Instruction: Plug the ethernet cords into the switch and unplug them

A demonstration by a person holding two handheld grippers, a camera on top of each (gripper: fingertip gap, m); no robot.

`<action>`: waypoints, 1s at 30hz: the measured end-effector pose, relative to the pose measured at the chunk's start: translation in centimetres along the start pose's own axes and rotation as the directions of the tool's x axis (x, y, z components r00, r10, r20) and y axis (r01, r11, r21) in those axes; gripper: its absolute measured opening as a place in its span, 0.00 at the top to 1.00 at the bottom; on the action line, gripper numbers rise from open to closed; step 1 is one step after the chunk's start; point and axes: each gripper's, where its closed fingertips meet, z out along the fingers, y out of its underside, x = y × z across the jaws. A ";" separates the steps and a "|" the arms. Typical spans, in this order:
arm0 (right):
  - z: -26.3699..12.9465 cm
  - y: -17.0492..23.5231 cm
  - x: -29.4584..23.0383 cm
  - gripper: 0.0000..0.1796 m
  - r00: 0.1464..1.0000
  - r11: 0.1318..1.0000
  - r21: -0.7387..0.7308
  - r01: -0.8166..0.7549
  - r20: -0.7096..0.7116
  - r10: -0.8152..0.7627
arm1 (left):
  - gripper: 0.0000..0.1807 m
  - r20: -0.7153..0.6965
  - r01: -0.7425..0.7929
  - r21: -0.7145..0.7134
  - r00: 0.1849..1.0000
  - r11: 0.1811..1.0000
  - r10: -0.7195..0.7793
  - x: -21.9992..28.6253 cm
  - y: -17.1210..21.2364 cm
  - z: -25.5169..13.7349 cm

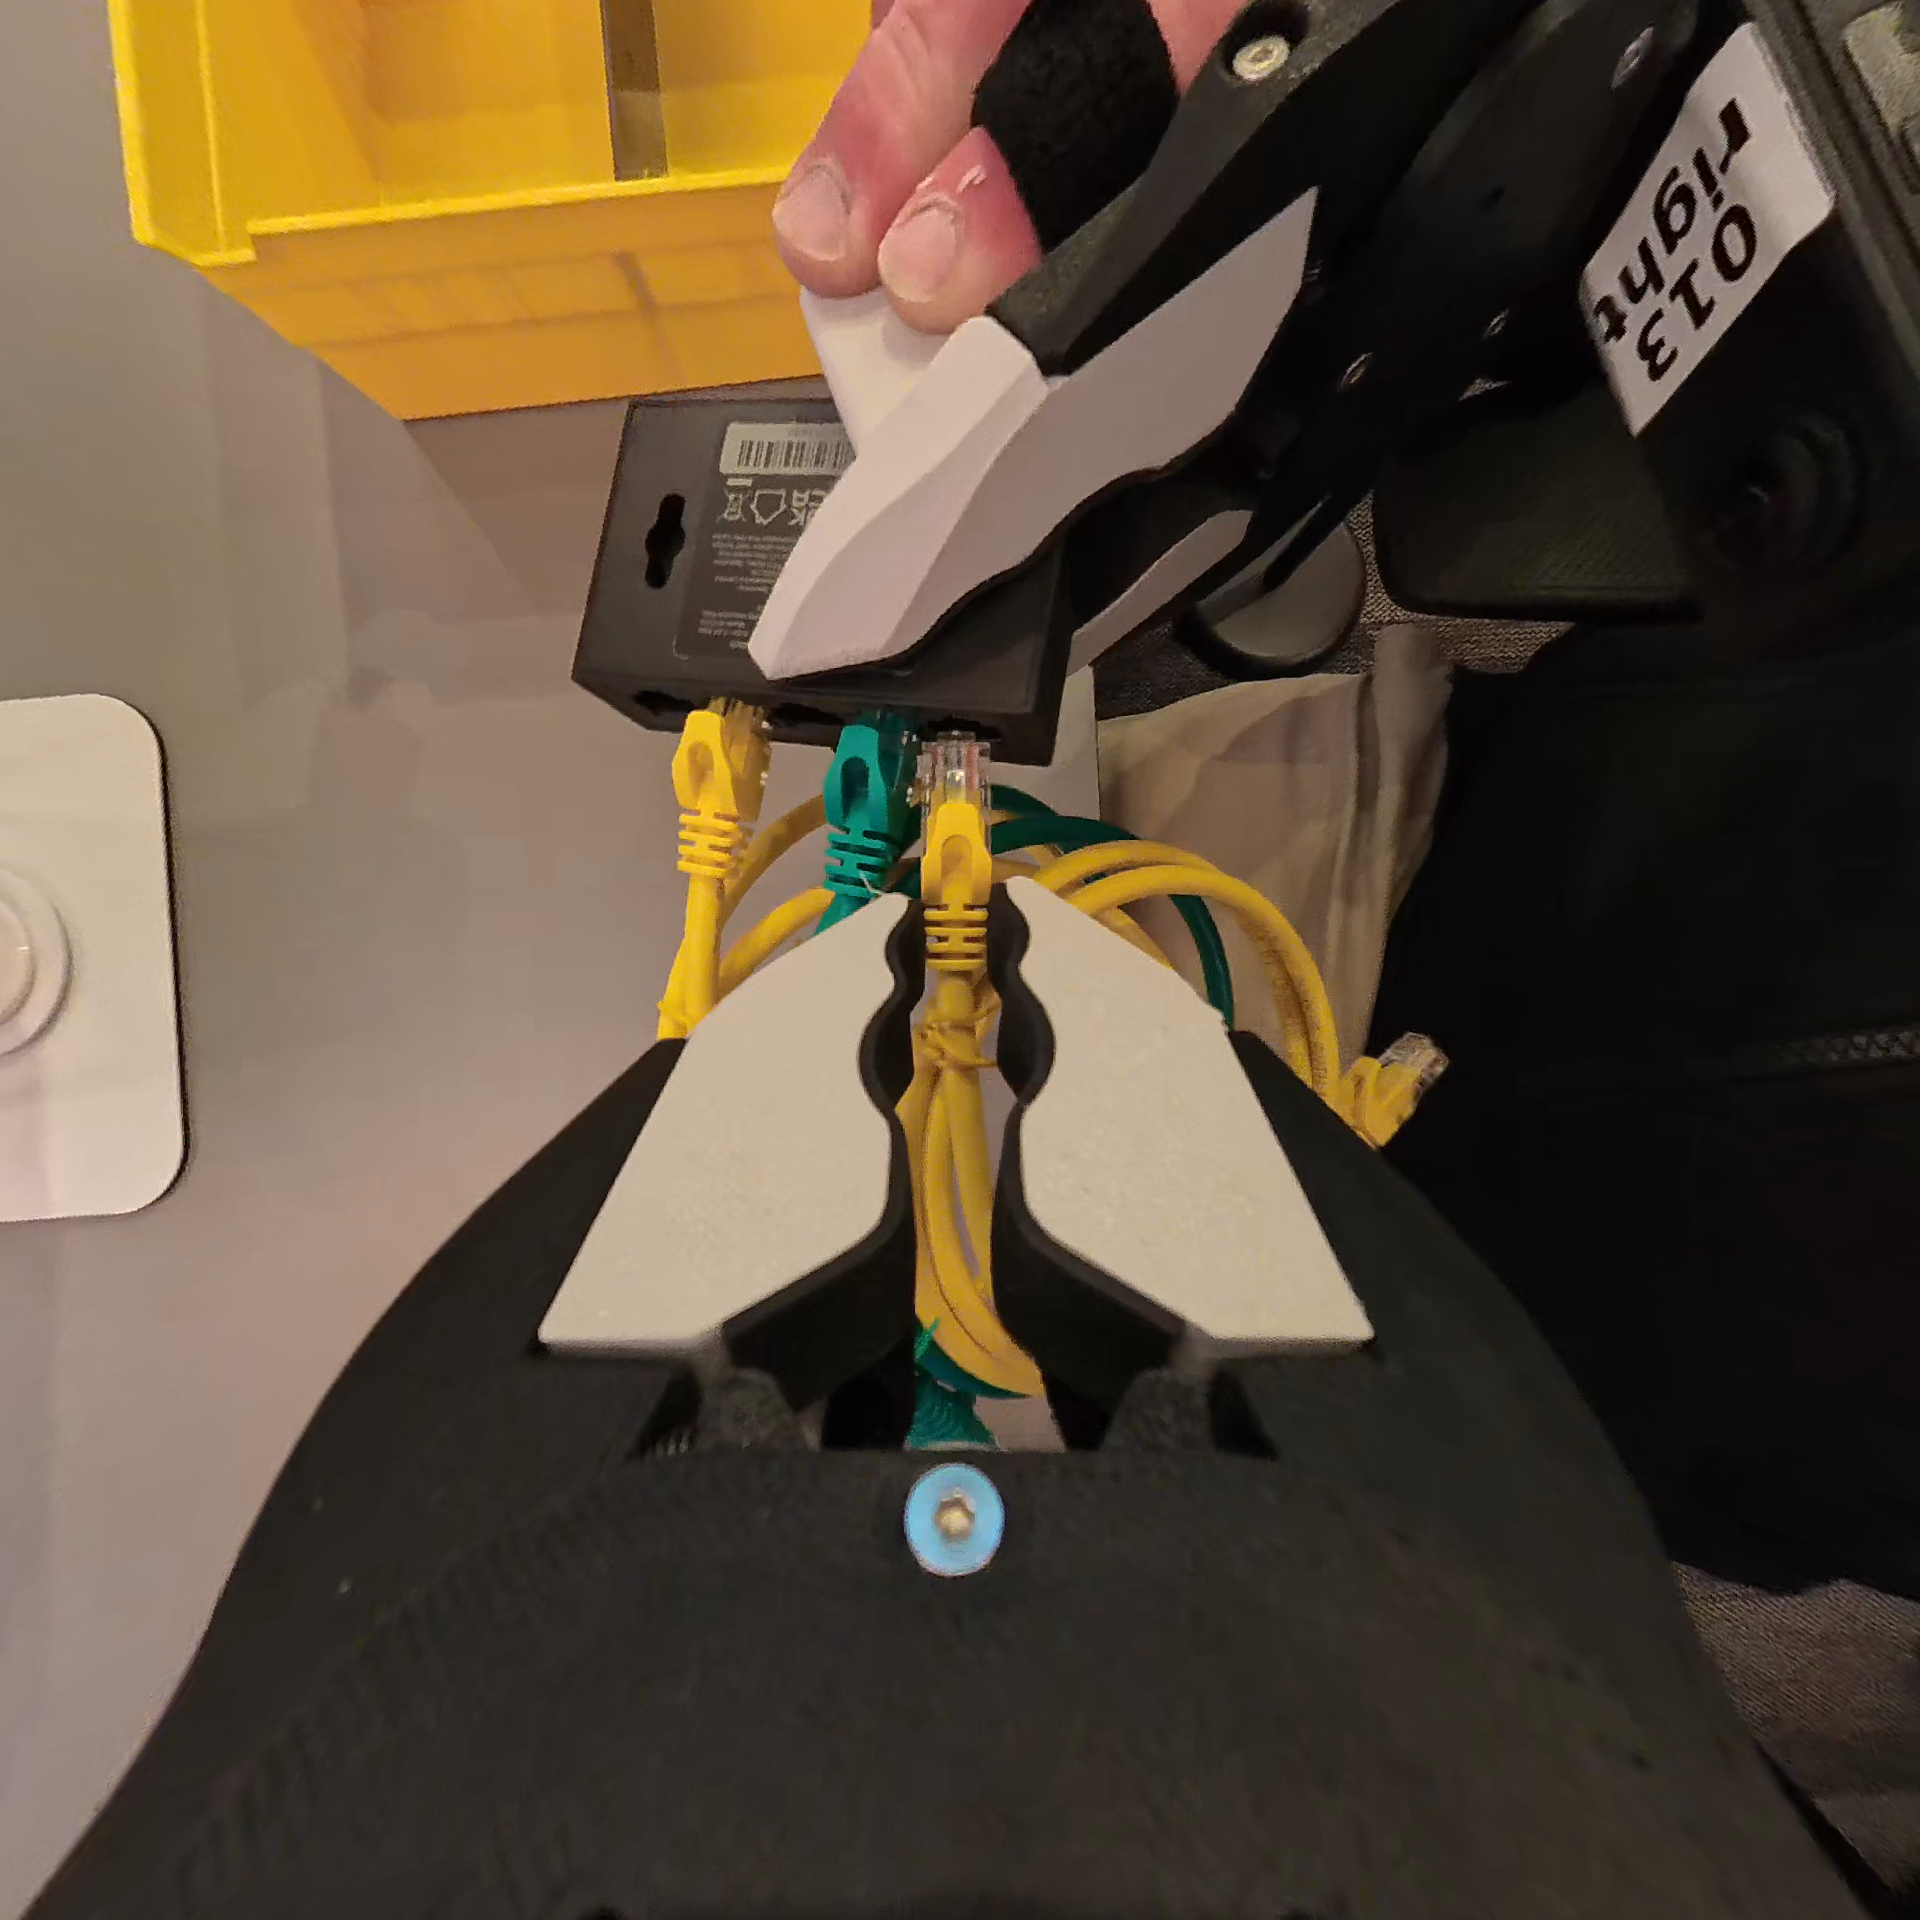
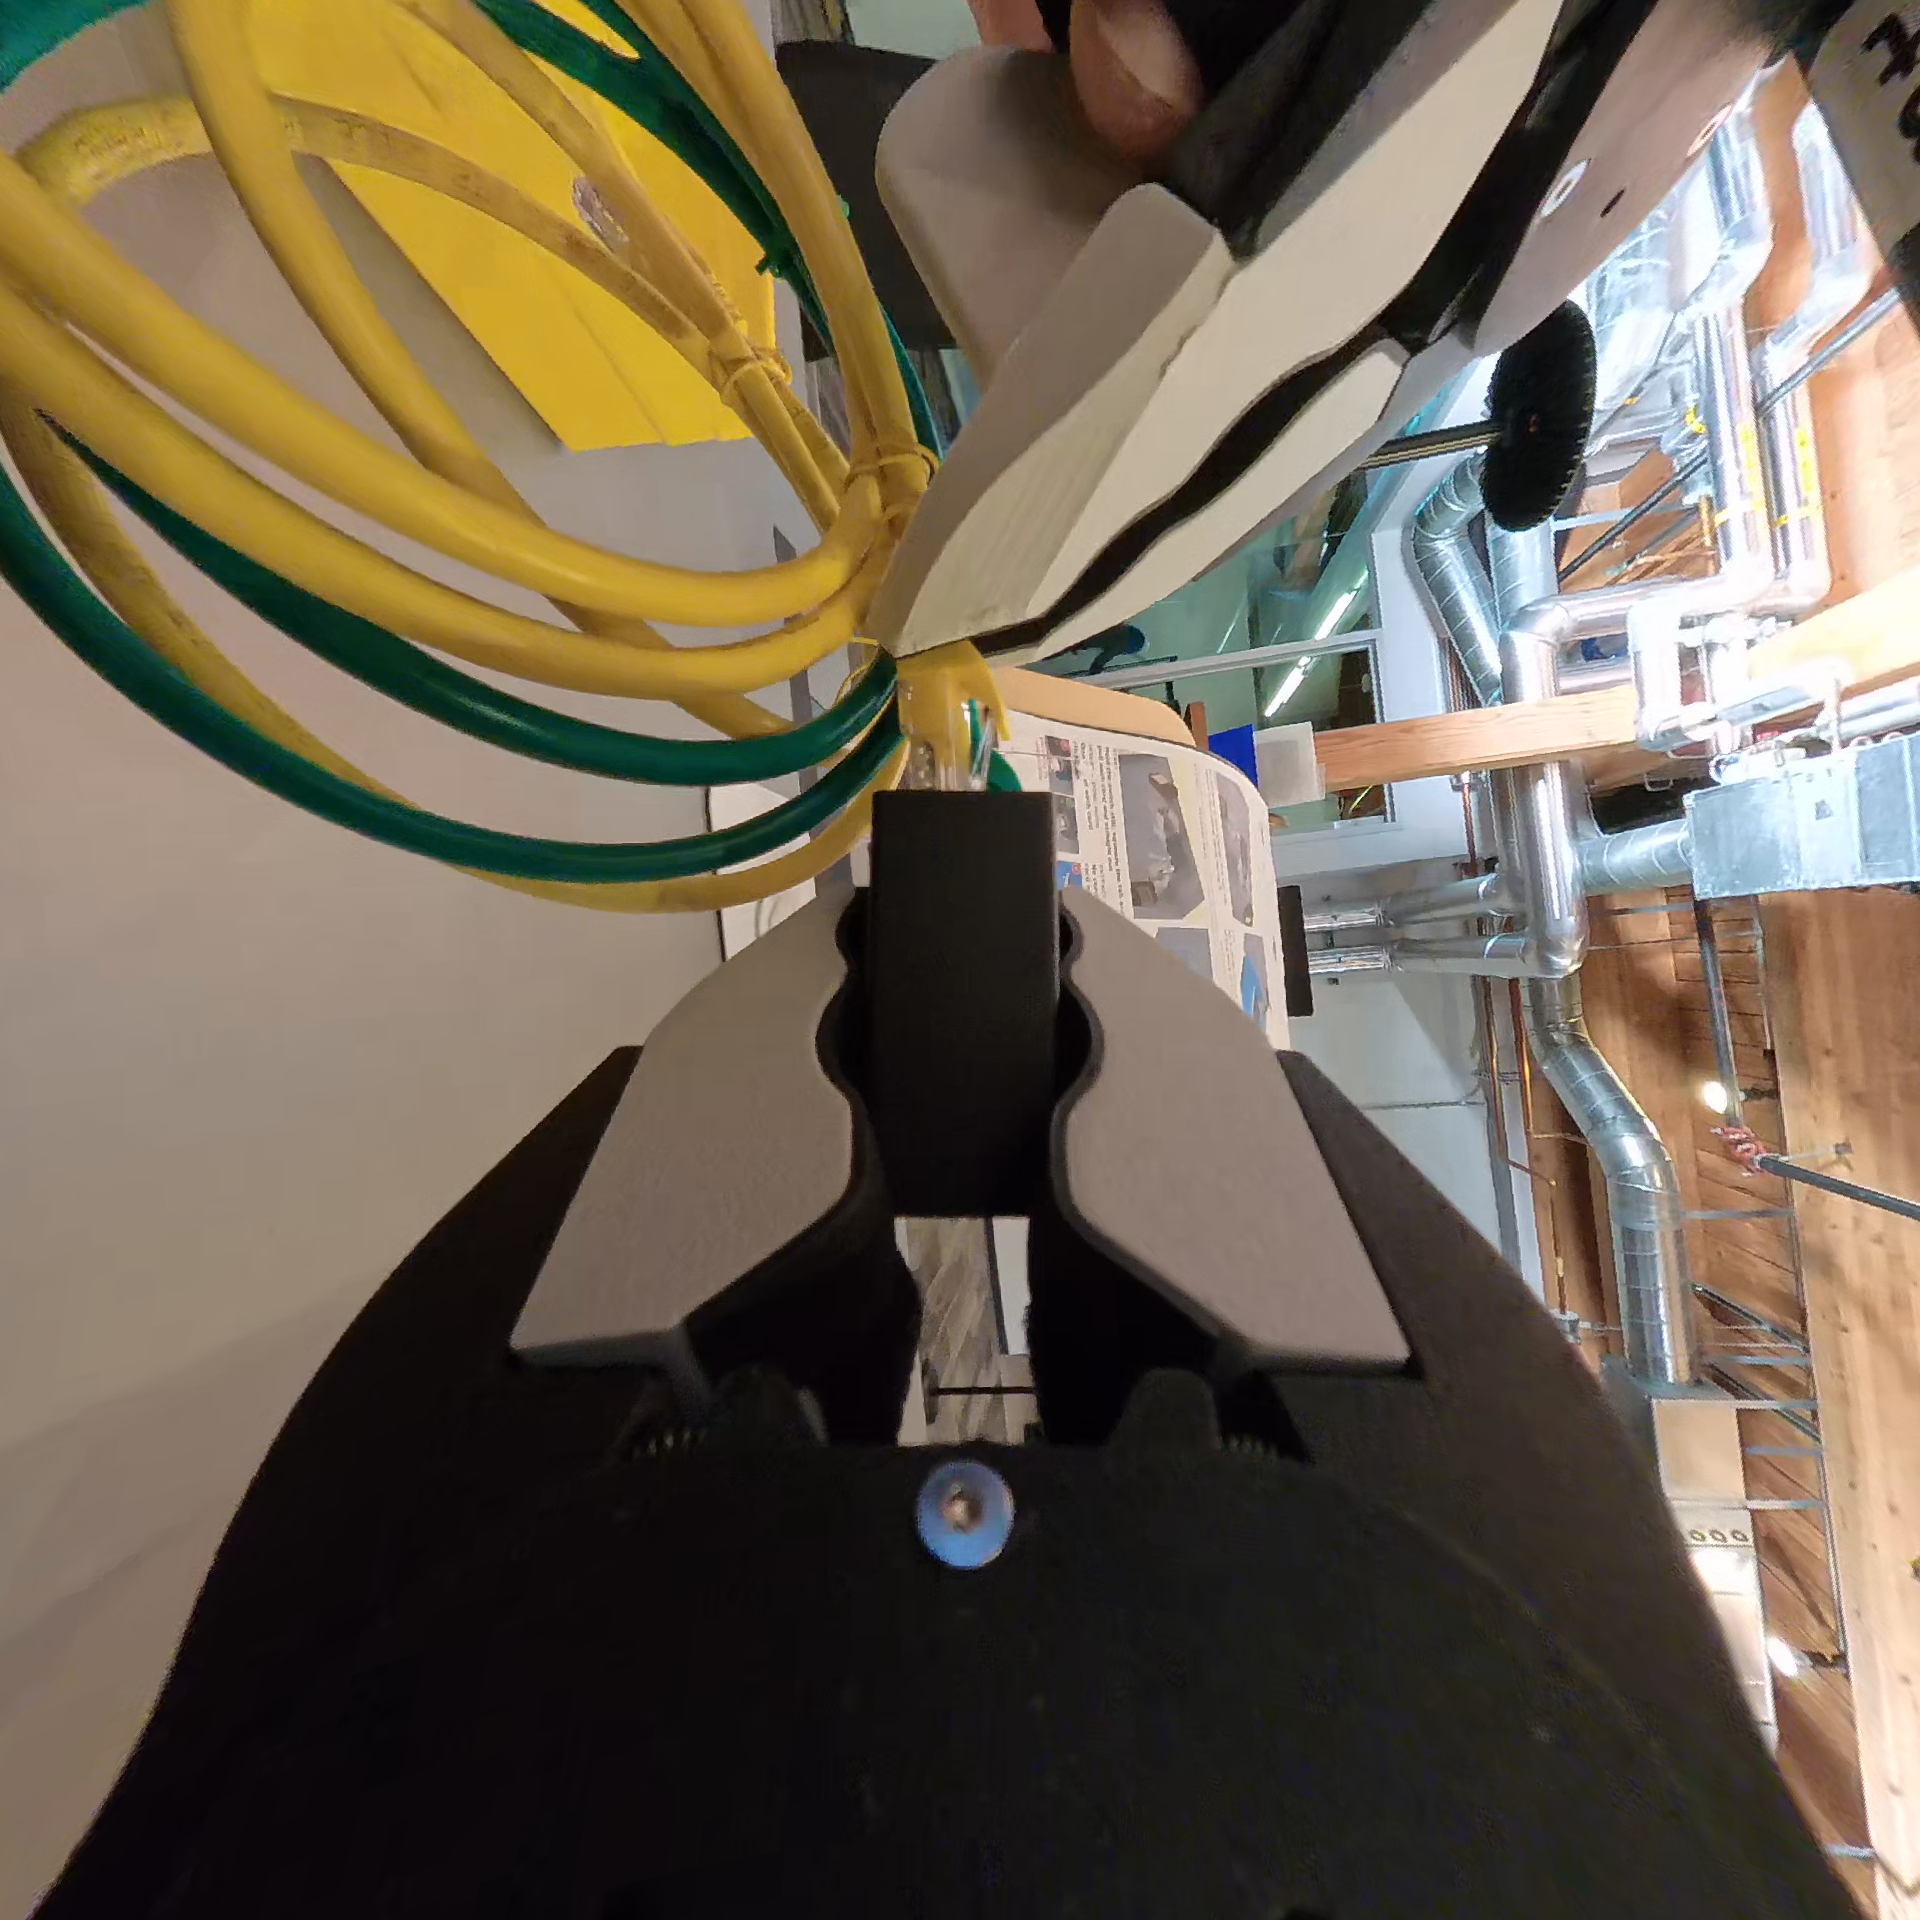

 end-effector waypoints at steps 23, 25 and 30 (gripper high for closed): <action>-1.3 -2.0 2.3 0.84 0.997 0.996 0.091 0.007 -0.080 0.000 | 0.94 0.011 -0.025 0.058 1.000 0.998 0.024 1.9 -1.7 -2.5; -1.4 -2.2 2.4 0.84 0.997 0.995 0.100 0.008 -0.076 0.000 | 0.94 0.009 -0.033 0.052 0.999 0.998 0.032 2.0 -1.7 -2.6; -1.3 -2.8 2.0 0.84 0.998 0.991 0.130 0.030 -0.051 -0.024 | 0.94 -0.028 -0.054 0.001 0.998 0.999 0.054 2.6 -1.0 -2.4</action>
